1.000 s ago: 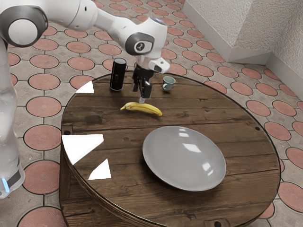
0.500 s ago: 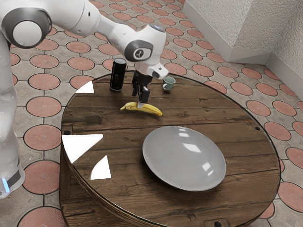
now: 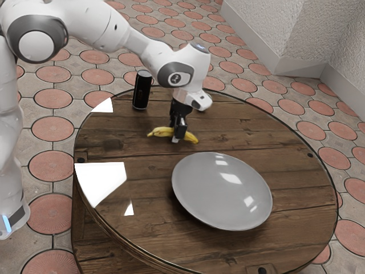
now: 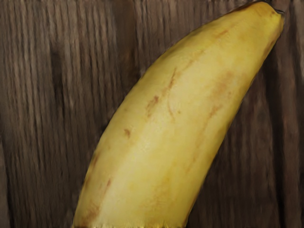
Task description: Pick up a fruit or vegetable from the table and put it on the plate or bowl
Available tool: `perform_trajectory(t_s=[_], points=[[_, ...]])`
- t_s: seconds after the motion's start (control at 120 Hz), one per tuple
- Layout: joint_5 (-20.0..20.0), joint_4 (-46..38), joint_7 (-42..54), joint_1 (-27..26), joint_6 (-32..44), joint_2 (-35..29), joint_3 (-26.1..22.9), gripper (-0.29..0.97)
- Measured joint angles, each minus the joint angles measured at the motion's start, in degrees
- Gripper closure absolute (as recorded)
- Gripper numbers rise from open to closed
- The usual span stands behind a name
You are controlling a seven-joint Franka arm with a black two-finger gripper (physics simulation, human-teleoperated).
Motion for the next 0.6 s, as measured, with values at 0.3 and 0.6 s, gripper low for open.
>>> perform_trajectory(t_s=[0.3, 0.6], points=[[0.04, 0.00, 0.14, 1.87, 0.60, -0.19, -0.46, 0.52], [0.29, 3.99, 0.22, -1.88, 0.18, -1.79, -0.53, 0.53]])
